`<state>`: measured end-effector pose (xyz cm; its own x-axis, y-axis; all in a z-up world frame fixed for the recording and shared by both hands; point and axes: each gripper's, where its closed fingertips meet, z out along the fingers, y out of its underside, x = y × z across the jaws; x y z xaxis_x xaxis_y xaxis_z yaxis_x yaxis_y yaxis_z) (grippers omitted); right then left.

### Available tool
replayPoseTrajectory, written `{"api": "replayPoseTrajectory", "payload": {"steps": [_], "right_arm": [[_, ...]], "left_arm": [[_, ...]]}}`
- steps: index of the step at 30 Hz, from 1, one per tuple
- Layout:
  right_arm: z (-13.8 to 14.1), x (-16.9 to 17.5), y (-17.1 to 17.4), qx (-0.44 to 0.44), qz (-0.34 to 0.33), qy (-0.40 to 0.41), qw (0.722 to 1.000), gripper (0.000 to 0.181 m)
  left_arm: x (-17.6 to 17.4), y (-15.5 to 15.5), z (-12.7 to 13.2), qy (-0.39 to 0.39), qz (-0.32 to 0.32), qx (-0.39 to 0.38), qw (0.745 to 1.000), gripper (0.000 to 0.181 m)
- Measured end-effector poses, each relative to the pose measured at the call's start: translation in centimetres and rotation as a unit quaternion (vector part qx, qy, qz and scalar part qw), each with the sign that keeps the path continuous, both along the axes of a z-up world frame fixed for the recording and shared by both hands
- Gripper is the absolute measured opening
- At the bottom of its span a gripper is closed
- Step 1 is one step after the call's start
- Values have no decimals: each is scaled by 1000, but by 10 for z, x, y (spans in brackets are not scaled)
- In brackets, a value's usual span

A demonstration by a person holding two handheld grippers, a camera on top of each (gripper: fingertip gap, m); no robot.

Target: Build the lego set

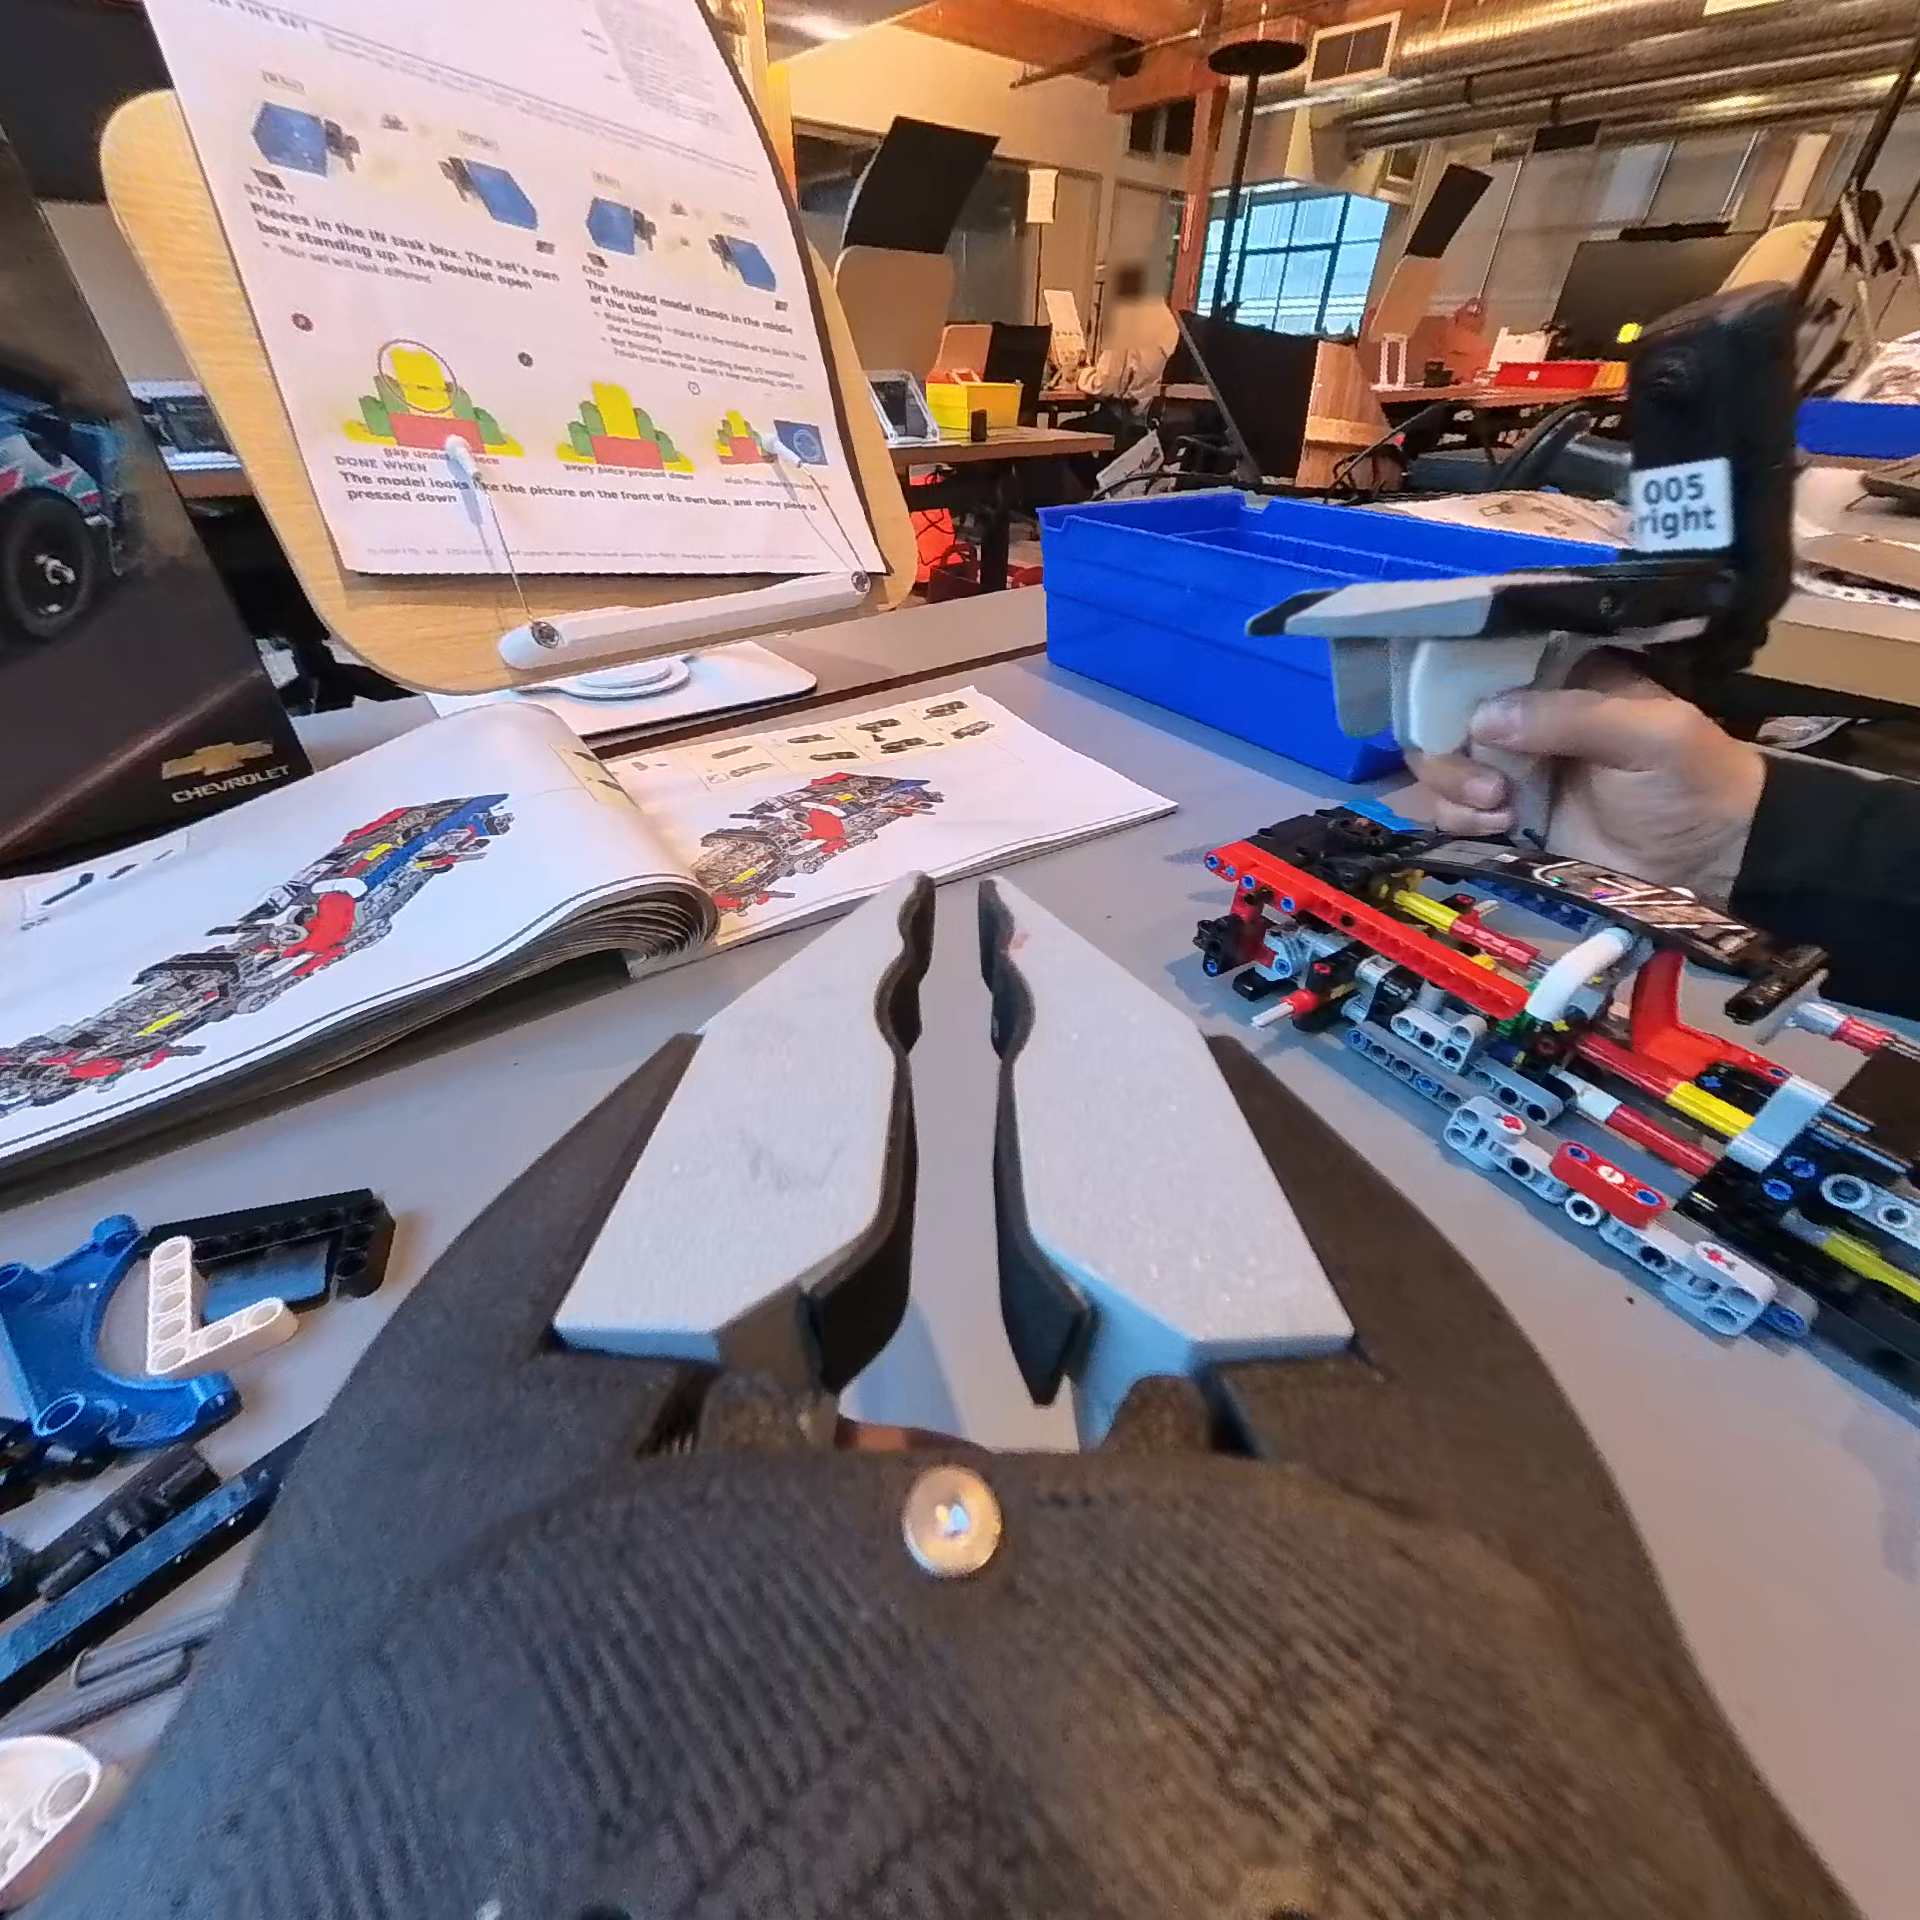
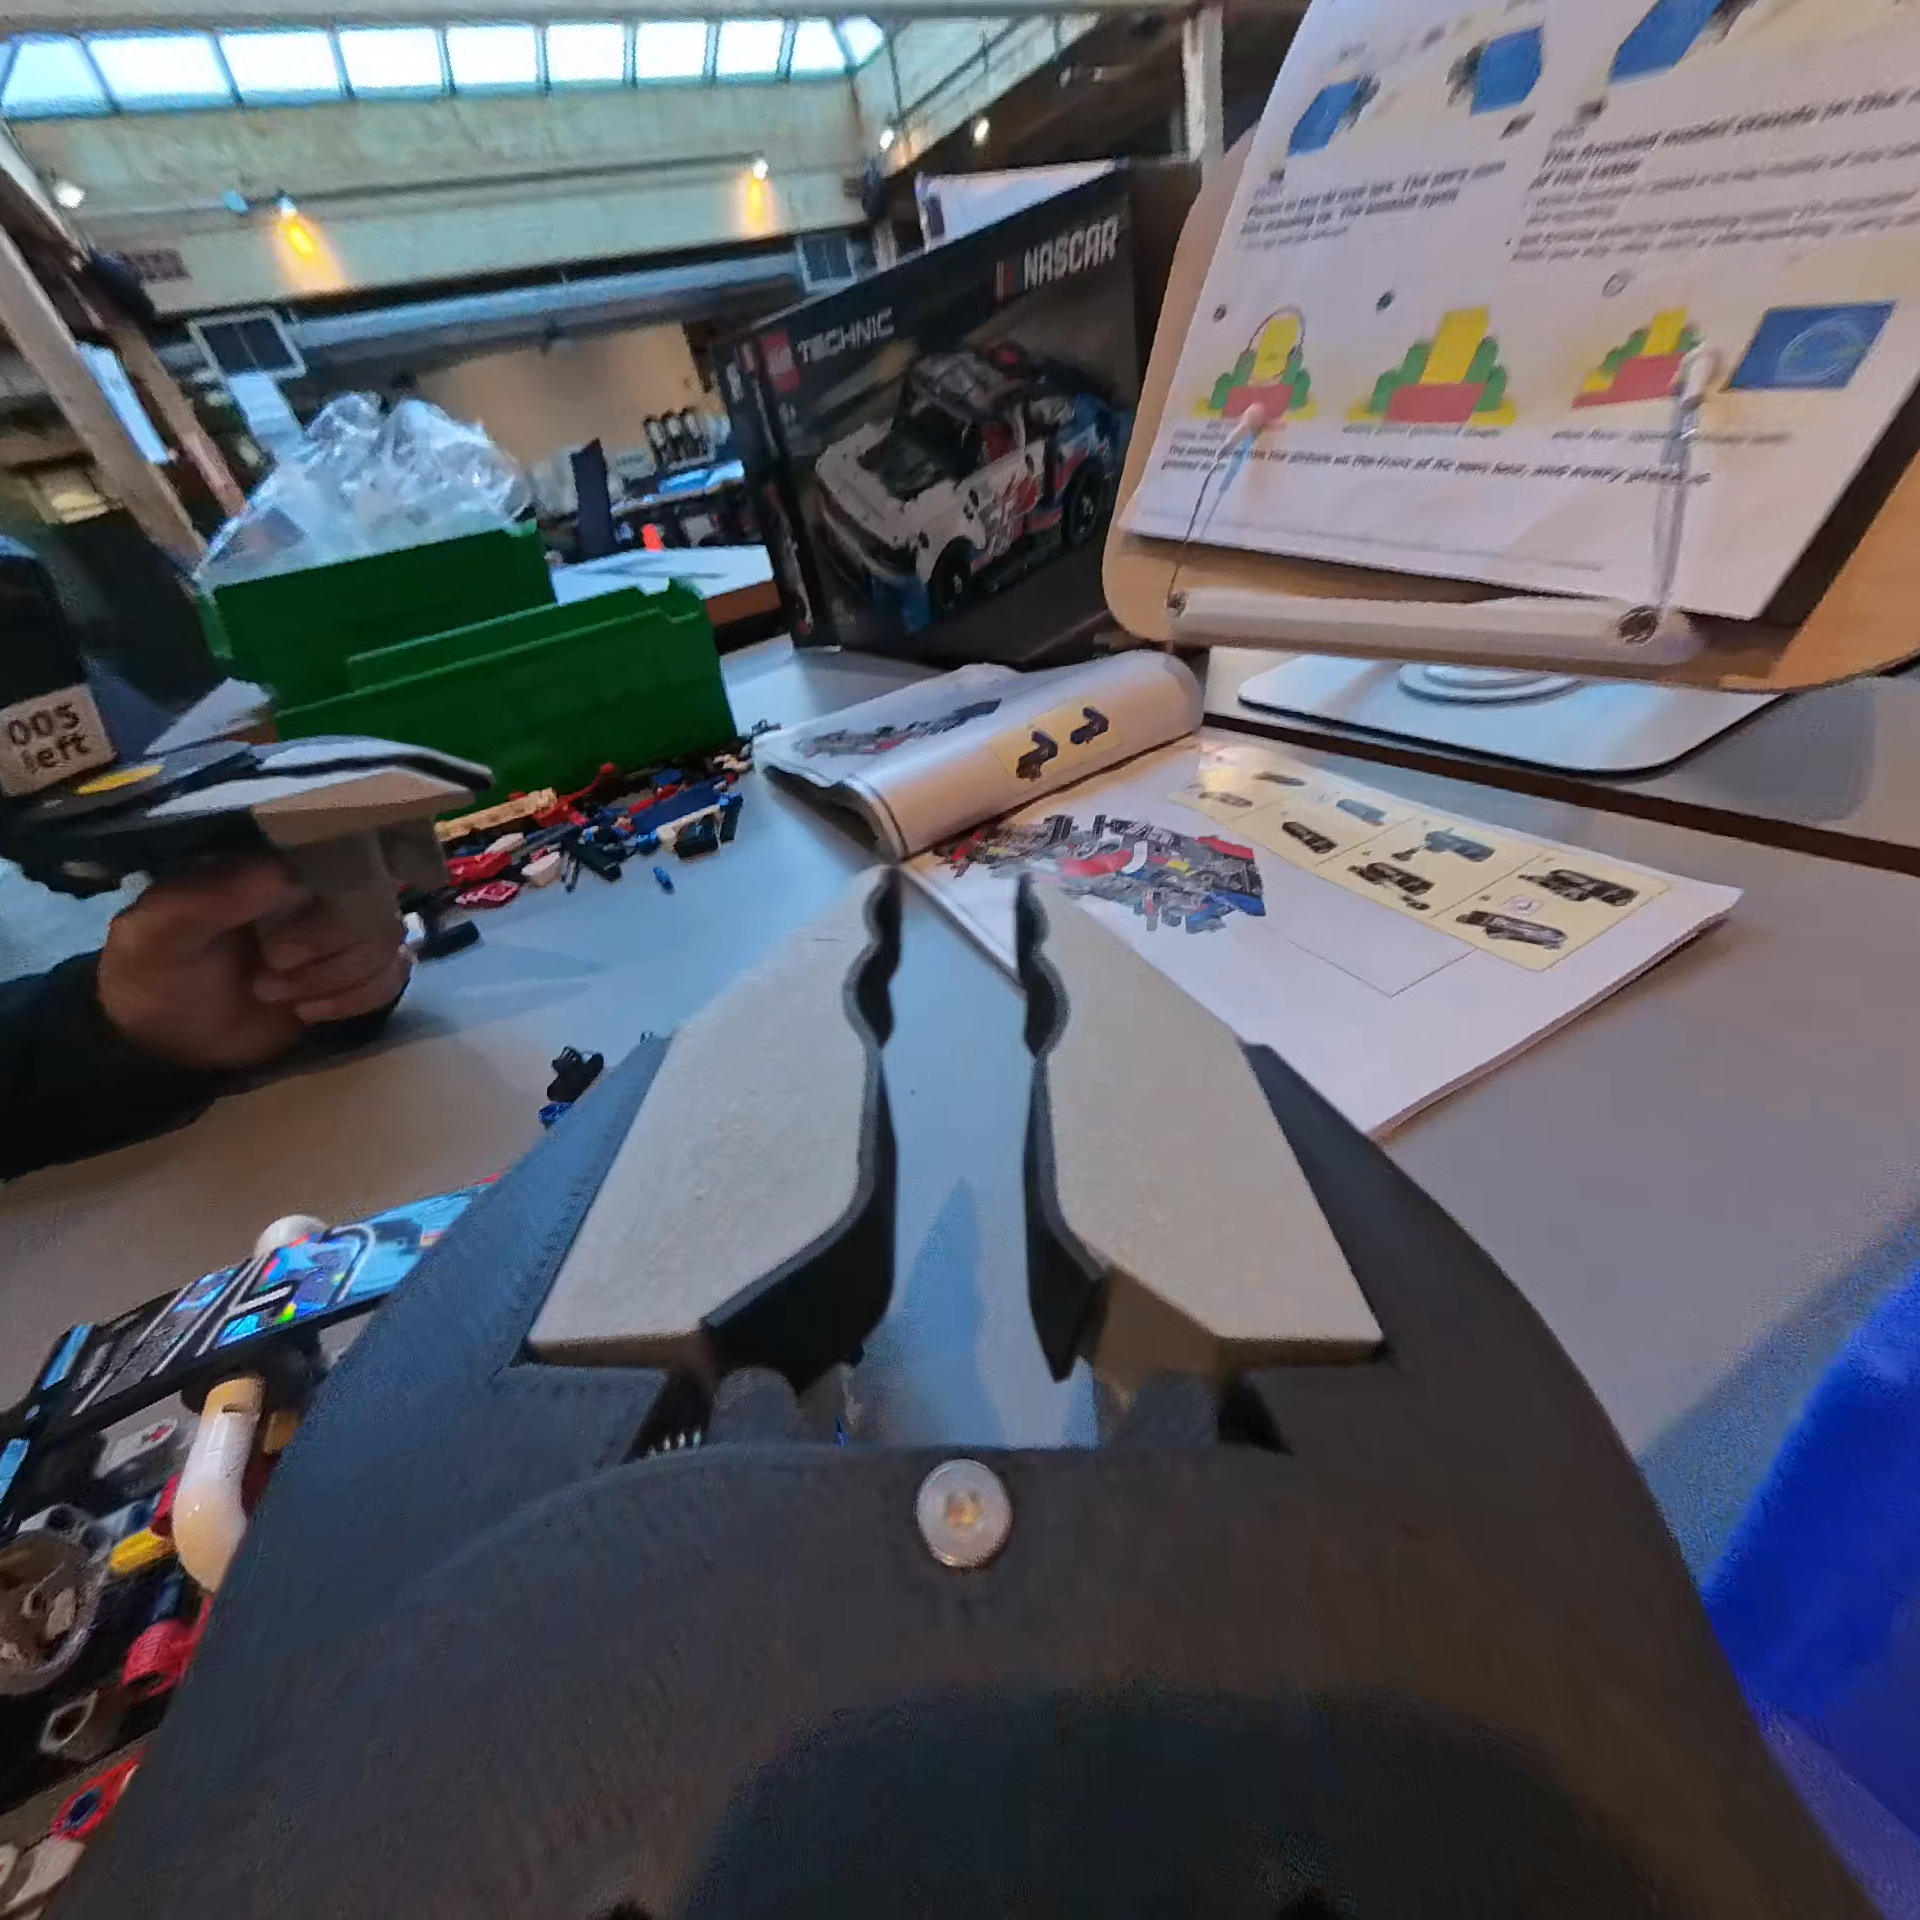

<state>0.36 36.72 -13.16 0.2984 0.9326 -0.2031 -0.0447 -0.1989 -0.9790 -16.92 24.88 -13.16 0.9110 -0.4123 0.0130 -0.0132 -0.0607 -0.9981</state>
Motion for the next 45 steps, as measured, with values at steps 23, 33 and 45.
{"api": "replayPoseTrajectory", "payload": {"steps": [23,33,45], "right_arm": [[8,-16,-11,-31,63,30,997,98],[6,-15,-25,-27,89,21,995,60],[3,-8,-25,-9,80,6,997,0]], "left_arm": [[25,11,-7,8,-71,-23,997,6],[24,22,-7,5,-54,-26,998,6],[47,48,-11,-3,-99,-42,994,4]]}}
